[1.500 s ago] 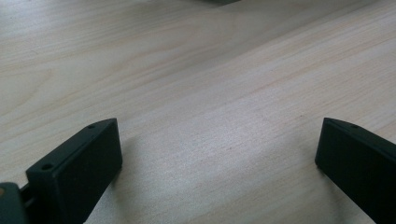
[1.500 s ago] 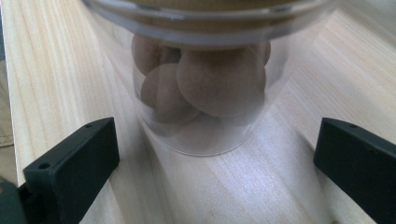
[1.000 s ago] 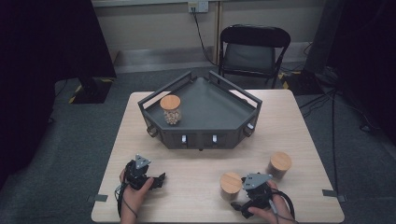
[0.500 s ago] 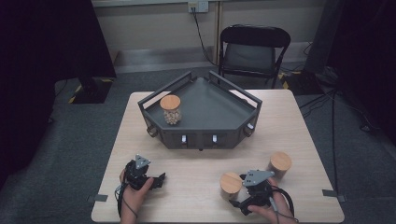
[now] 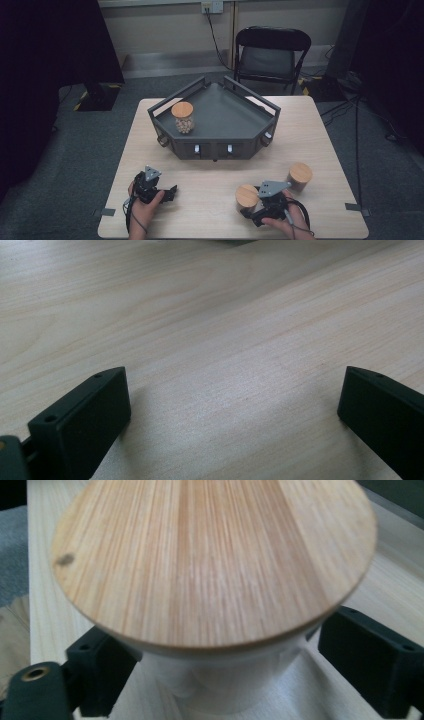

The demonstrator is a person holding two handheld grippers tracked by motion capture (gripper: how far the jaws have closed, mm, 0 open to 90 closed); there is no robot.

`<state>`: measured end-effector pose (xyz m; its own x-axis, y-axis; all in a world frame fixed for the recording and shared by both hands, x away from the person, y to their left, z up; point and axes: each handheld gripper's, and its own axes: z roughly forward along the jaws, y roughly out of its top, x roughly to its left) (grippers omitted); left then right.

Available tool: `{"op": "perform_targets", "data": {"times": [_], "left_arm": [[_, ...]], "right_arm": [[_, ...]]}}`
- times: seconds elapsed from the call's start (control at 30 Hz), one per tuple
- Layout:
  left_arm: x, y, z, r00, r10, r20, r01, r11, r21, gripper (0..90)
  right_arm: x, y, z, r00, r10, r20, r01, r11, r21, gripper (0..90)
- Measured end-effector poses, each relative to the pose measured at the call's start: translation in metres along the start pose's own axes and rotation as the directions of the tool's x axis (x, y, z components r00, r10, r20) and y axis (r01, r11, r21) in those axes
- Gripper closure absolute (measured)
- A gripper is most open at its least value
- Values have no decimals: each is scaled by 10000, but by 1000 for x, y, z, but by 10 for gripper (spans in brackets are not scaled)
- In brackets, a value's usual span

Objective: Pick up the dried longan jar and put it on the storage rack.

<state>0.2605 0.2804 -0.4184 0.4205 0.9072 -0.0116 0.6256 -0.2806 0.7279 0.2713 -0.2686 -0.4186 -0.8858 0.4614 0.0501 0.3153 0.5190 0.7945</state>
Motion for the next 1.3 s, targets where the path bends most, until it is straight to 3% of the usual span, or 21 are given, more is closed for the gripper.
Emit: {"op": "perform_targets", "data": {"times": [0.4, 0.93, 1.3], "left_arm": [[0, 0, 0, 10000, -1, 1, 1, 10000, 1, 2], [0, 0, 0, 10000, 32, -5, -32, 10000, 4, 2], [0, 0, 0, 10000, 31, -6, -31, 10000, 3, 2]], "right_arm": [[1, -8, 2, 9998, -114, -166, 105, 9984, -553, 230], [7, -12, 2, 9985, -522, 133, 531, 9952, -818, 253], [6, -11, 1, 9987, -507, 110, 514, 9952, -830, 254]]}}
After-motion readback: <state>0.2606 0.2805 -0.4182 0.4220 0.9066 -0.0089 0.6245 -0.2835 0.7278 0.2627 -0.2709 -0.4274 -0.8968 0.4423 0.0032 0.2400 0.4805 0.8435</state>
